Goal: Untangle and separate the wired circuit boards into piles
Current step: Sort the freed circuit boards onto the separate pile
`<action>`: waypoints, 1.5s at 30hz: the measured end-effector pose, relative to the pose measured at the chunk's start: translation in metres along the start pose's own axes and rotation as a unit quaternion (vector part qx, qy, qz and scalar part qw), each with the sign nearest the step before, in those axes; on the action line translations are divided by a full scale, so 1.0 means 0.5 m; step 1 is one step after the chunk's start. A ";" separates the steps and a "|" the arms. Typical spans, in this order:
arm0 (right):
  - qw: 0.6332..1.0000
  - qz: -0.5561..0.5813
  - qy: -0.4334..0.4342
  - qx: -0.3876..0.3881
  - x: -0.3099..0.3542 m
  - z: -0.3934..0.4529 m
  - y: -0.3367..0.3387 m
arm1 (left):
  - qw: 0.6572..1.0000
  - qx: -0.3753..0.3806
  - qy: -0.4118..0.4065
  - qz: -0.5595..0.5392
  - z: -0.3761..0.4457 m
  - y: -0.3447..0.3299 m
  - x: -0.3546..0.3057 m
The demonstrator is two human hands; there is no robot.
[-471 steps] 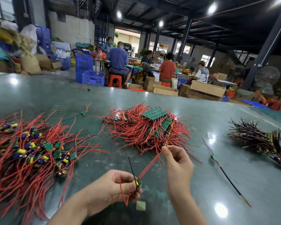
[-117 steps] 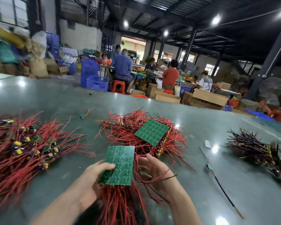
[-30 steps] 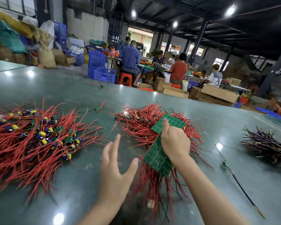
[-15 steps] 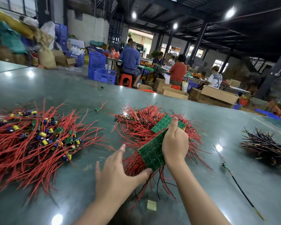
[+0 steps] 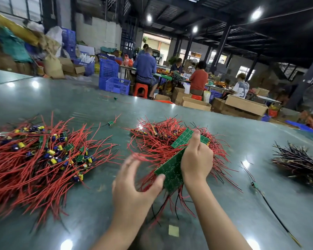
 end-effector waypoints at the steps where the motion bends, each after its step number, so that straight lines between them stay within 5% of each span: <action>1: 0.999 -0.029 -0.001 -0.014 -0.003 0.005 0.008 | 0.997 -0.054 -0.049 -0.005 0.002 0.025 -0.021; 3: 0.995 -0.087 0.031 -0.036 0.008 0.008 0.021 | 0.980 -0.116 -0.159 0.005 -0.007 0.051 -0.059; 5: 0.988 -0.111 0.087 -0.067 0.043 -0.005 0.034 | 0.977 -0.093 -0.194 0.000 -0.022 0.029 -0.063; 8: 0.980 -0.078 0.148 -0.109 0.089 -0.032 0.054 | 0.993 -0.021 -0.066 -0.097 -0.021 -0.021 -0.005; 12: 0.995 -0.004 0.078 -0.061 0.074 -0.041 0.041 | 0.955 0.006 0.115 -0.275 -0.023 -0.048 0.070; 22: 0.998 0.064 0.015 0.003 0.042 -0.049 0.018 | 0.965 0.122 0.123 -0.197 -0.035 -0.074 0.059; 34: 0.984 0.161 -0.004 0.069 0.043 -0.041 -0.011 | 0.954 0.087 0.145 -0.249 -0.025 -0.066 0.065; 41: 0.988 0.135 -0.049 -0.056 0.016 -0.062 0.015 | 1.000 -0.015 0.019 -0.003 -0.016 -0.003 0.003; 45: 0.981 0.156 -0.051 -0.102 0.031 -0.097 0.014 | 0.992 -0.060 -0.013 -0.107 -0.008 0.017 -0.012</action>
Point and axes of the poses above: each hand's wrist, its own z-axis towards the middle knuckle, its own y-axis out of the back of the hand, x = y × z, the point moved 10 cm from there along z, towards the middle knuckle, and after that the axes turned 15 degrees about -z, right-handed, at the moved point
